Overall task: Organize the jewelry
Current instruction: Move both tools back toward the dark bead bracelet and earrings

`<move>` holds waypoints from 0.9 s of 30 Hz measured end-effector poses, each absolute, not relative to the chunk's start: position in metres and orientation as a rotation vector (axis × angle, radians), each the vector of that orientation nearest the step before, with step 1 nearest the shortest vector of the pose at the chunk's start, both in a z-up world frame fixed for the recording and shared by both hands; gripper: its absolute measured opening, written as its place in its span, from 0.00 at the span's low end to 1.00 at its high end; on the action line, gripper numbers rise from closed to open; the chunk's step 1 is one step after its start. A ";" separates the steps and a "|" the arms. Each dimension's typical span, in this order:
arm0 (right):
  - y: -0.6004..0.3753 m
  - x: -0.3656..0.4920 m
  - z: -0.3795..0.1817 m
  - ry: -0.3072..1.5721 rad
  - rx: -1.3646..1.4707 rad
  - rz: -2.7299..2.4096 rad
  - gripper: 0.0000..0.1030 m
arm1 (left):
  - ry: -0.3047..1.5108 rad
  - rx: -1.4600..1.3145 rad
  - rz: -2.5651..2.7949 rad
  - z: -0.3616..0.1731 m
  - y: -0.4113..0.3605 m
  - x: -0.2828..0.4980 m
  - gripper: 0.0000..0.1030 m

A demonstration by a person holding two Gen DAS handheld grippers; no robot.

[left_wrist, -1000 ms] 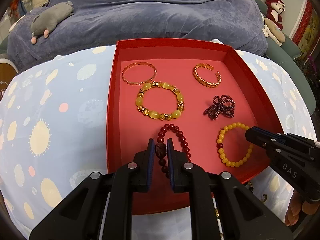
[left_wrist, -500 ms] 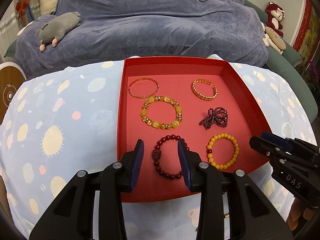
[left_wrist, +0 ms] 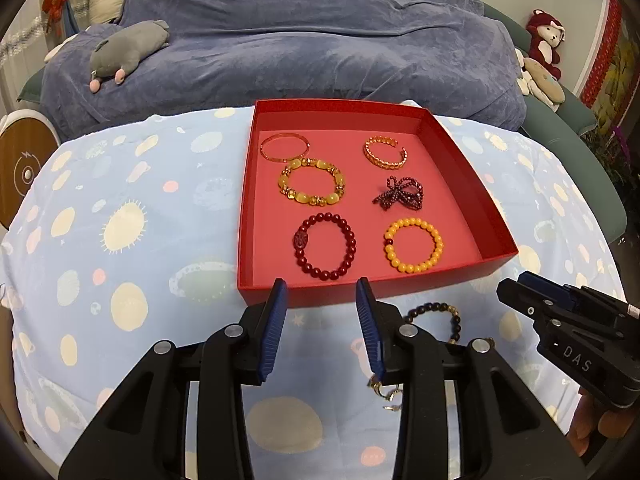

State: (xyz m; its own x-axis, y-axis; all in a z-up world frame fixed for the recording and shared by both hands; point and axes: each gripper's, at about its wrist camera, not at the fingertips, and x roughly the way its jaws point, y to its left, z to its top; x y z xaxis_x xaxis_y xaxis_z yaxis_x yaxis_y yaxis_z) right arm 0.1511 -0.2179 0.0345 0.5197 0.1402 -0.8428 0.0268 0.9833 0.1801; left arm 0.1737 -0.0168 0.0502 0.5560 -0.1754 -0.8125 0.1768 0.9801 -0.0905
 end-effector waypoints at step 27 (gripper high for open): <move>-0.205 0.107 0.014 1.070 0.189 0.084 0.30 | 1.039 -0.009 -0.188 0.023 -0.018 0.106 0.40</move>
State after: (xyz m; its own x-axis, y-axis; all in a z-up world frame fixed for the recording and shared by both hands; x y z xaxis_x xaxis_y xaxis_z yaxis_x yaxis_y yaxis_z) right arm 0.1073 -0.2050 0.0135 0.4787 0.1596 -0.8634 0.0237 0.9806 0.1944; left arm 0.1061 -0.0185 0.0226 0.4921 -0.1592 -0.8558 0.1507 0.9839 -0.0964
